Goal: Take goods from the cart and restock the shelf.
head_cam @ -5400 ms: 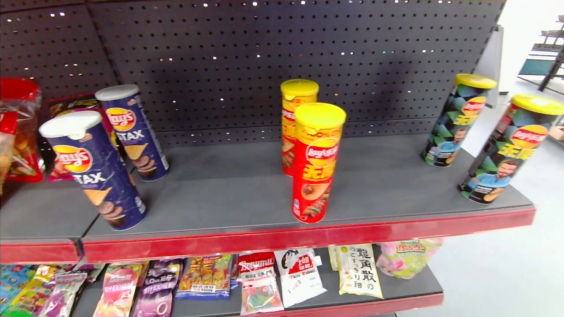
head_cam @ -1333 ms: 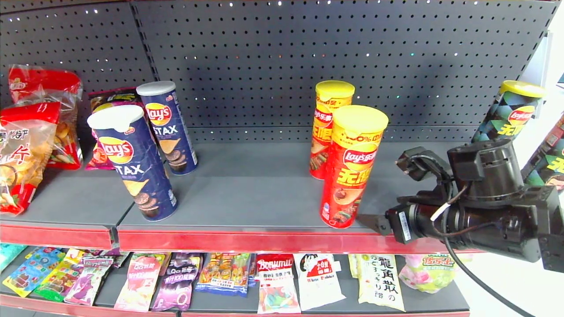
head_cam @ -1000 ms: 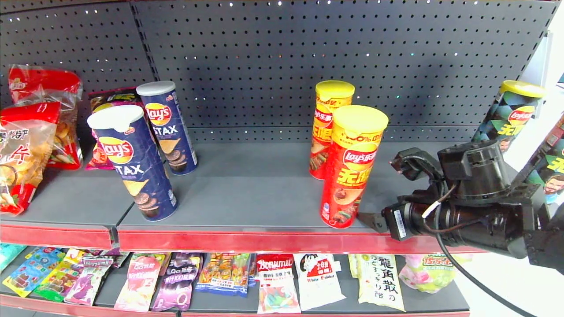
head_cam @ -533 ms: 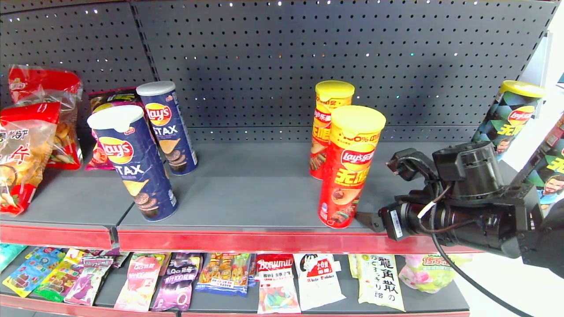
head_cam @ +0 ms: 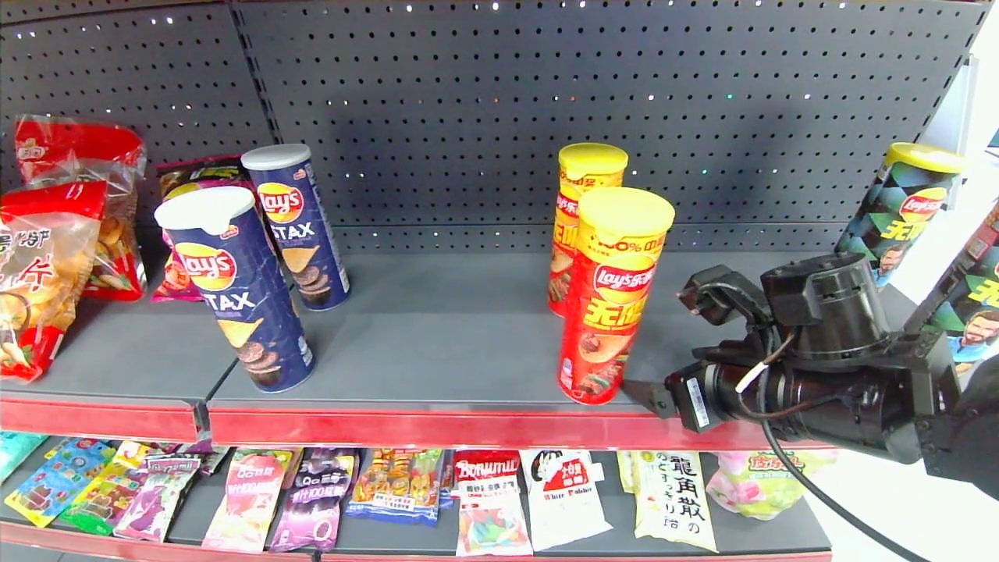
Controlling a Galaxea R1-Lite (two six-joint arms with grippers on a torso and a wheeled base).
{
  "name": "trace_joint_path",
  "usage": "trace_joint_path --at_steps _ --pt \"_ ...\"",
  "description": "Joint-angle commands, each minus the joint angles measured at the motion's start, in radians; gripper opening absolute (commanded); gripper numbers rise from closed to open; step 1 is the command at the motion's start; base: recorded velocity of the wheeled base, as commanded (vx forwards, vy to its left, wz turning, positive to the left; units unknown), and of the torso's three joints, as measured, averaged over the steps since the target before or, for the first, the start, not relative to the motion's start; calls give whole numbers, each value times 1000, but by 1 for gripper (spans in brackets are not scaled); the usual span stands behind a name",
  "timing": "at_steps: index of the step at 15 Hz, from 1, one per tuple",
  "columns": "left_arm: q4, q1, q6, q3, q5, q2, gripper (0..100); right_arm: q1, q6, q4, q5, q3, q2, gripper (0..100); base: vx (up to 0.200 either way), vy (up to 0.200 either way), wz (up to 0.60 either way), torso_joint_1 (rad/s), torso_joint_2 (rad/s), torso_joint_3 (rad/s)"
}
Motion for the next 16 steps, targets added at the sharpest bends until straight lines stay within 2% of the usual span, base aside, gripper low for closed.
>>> trace_joint_path --at_steps 1,9,16 --pt "0 0 -1 0 0 1 100 10 0 0 -1 -2 -2 100 0 0 0 0 0 0" --pt "0 0 1 0 0 1 100 27 0 1 0 -16 0 100 0 0 0 0 0 0" --pt "0 0 -1 0 0 1 100 -10 0 1 -34 -25 -3 100 0 0 0 0 0 0"
